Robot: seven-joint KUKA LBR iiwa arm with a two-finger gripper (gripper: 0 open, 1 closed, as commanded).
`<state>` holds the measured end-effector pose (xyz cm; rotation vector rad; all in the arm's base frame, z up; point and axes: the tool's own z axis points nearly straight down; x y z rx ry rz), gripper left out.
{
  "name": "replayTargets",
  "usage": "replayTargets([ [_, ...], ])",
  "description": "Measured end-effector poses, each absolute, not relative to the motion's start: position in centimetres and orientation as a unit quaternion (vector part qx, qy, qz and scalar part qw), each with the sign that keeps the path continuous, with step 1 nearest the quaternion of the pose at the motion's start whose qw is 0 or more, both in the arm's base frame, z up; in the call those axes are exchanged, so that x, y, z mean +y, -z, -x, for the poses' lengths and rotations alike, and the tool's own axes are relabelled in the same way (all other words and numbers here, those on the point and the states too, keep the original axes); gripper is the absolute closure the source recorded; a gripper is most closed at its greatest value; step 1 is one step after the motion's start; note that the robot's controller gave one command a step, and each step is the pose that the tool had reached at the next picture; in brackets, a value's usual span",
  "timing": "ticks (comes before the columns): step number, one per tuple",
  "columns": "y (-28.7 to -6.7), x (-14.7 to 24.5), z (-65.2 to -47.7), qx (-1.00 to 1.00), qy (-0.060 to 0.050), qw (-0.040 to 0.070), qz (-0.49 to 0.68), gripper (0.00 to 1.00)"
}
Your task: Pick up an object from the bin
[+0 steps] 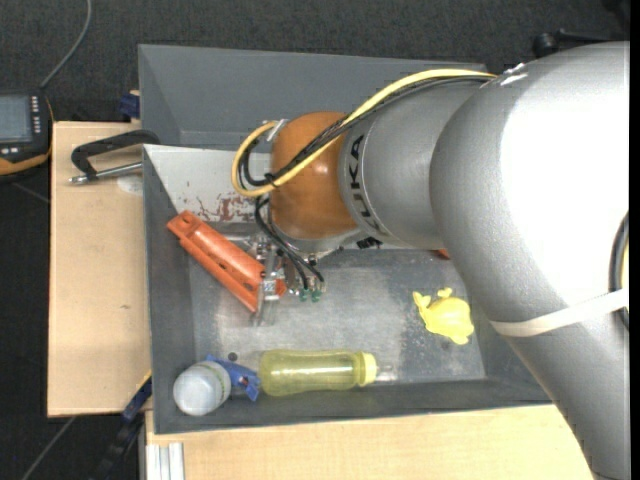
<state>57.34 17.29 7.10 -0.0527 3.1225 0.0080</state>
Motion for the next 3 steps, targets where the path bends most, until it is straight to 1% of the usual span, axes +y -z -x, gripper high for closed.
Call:
replayTargets([
  [3, -7.09, 17.29, -57.33, 1.000, -0.002, 0.009, 0.017, 1.00],
])
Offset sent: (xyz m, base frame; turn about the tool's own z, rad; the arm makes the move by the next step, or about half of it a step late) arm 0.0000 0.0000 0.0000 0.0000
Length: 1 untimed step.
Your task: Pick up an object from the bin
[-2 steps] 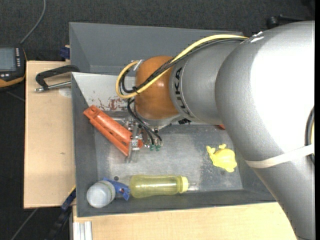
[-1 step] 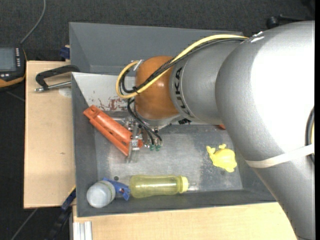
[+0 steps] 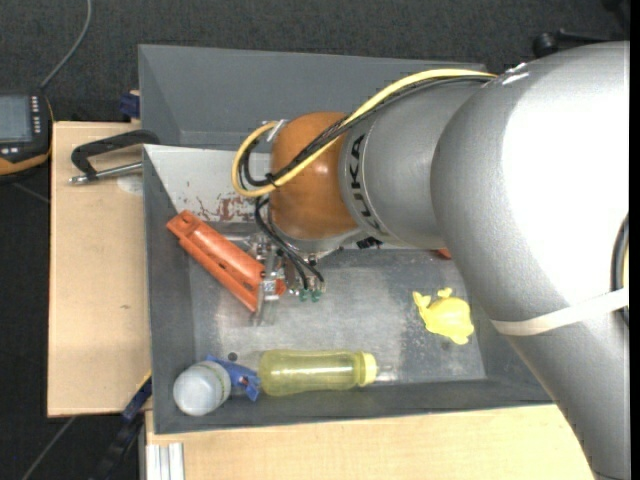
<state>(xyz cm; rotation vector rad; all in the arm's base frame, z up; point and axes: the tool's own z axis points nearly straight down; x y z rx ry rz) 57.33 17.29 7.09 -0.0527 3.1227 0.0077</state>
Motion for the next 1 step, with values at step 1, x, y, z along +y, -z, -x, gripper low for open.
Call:
replayTargets([
  [1, -7.09, 17.28, -57.33, 1.000, -0.002, 0.009, 0.017, 1.00],
])
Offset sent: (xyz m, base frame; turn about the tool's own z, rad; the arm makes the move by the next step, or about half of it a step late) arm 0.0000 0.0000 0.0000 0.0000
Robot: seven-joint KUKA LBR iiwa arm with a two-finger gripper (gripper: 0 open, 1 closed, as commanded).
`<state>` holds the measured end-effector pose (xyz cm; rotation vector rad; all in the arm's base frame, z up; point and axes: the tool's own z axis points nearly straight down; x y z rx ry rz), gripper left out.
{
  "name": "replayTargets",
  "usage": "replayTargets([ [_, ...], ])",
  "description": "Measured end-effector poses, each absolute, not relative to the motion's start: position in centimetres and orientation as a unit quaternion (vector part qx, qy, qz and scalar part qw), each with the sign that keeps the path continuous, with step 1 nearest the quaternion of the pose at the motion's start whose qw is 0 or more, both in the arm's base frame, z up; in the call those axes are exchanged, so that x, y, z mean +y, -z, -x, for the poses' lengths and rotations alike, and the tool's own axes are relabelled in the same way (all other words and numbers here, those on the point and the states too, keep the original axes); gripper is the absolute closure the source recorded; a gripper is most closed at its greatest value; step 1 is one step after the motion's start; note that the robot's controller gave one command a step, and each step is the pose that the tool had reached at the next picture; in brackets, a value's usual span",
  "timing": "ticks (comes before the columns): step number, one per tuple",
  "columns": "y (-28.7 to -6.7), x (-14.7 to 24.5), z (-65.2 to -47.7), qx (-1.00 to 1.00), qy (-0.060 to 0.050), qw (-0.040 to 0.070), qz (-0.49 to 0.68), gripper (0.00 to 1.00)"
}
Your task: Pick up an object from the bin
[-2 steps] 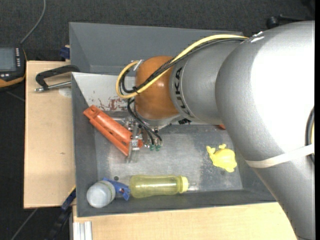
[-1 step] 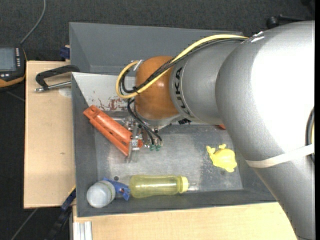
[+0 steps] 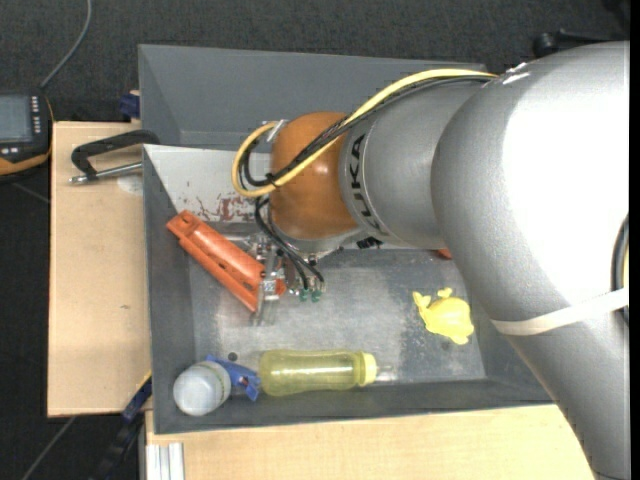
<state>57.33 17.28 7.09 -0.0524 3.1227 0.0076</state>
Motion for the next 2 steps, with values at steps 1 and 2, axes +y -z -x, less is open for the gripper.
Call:
replayTargets([
  [1, -7.09, 17.27, -57.34, 1.000, -0.002, 0.009, 0.017, 1.00],
  [2, -7.09, 17.27, -57.34, 1.000, -0.002, 0.009, 0.017, 1.00],
])
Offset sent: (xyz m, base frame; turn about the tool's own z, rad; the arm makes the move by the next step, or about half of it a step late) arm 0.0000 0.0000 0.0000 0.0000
